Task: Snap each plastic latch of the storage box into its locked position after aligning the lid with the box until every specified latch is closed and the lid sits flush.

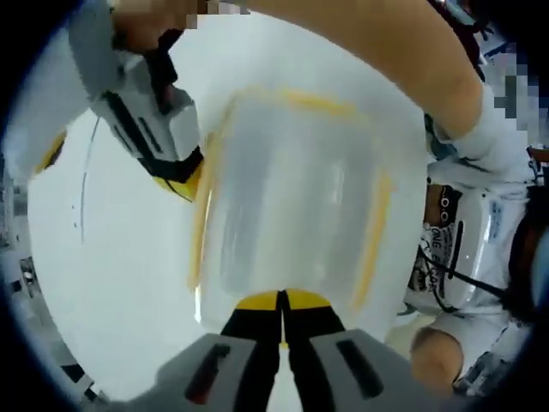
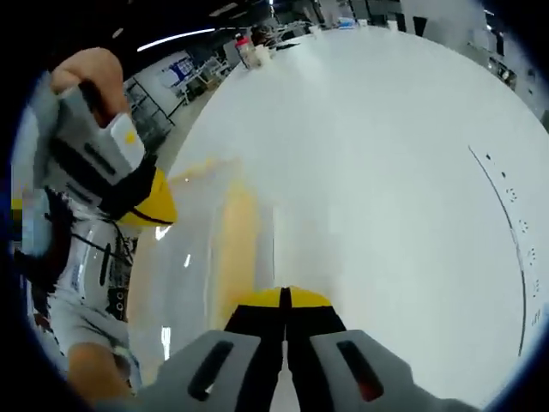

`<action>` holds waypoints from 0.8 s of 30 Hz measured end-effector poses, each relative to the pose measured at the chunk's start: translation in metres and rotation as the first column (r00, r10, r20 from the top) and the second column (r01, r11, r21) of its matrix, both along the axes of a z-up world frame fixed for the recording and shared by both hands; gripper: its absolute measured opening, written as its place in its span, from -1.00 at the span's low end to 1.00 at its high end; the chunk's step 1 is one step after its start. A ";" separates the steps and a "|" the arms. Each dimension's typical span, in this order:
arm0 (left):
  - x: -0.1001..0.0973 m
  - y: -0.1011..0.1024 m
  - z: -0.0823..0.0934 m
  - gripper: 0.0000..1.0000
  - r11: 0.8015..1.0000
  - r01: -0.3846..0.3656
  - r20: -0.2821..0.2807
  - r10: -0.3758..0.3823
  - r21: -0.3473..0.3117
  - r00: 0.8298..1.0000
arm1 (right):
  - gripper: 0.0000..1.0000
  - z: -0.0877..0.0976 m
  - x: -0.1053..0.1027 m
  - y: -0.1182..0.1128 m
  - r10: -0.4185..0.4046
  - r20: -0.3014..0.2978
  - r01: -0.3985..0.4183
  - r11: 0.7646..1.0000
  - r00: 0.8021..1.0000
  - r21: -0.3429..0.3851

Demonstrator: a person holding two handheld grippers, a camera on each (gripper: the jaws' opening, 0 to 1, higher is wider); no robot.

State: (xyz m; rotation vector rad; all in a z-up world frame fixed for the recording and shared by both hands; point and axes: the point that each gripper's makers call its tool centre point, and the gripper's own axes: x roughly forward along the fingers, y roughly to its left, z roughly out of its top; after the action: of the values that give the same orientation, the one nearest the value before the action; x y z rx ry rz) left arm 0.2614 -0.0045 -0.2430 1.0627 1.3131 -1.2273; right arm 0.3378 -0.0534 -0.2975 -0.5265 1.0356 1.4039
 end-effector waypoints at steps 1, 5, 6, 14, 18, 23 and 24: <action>0.000 0.000 0.000 -1.00 1.000 -0.014 -0.010 0.013 -0.027 1.000 | -1.00 -0.003 0.003 -0.002 0.002 0.041 -0.001 1.000 0.999 -0.011; -0.002 0.000 0.003 -1.00 0.990 0.036 -0.014 -0.038 -0.137 0.999 | -1.00 0.012 0.009 0.001 -0.049 0.165 0.037 0.997 0.985 0.072; -0.003 0.002 0.003 -1.00 0.988 0.043 -0.012 -0.046 -0.148 0.999 | -1.00 0.016 0.006 -0.001 -0.044 0.190 0.031 0.997 0.981 0.070; -0.007 0.004 0.007 -1.00 0.938 0.105 0.030 -0.100 -0.331 0.995 | -1.00 0.078 0.003 0.010 -0.226 0.367 0.094 0.935 0.902 0.342; 0.004 -0.012 0.025 -1.00 0.849 0.130 0.153 -0.059 -0.511 0.986 | -0.88 0.105 0.003 0.005 -0.321 0.483 0.087 0.891 0.815 0.446; 0.029 -0.018 0.067 -0.94 0.657 0.125 0.302 0.163 -0.743 0.939 | -0.70 0.150 -0.012 -0.016 -0.507 0.490 0.093 0.756 0.709 0.648; 0.028 -0.015 0.072 -0.92 0.623 0.108 0.289 0.197 -0.775 0.937 | -0.69 0.157 -0.016 -0.021 -0.538 0.464 0.101 0.722 0.704 0.685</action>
State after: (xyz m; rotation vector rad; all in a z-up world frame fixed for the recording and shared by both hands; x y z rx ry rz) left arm 0.2892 -0.0191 -0.1707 0.5402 0.4004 -1.3019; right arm 0.3223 -0.0748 -0.1407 -0.2540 0.0551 1.0073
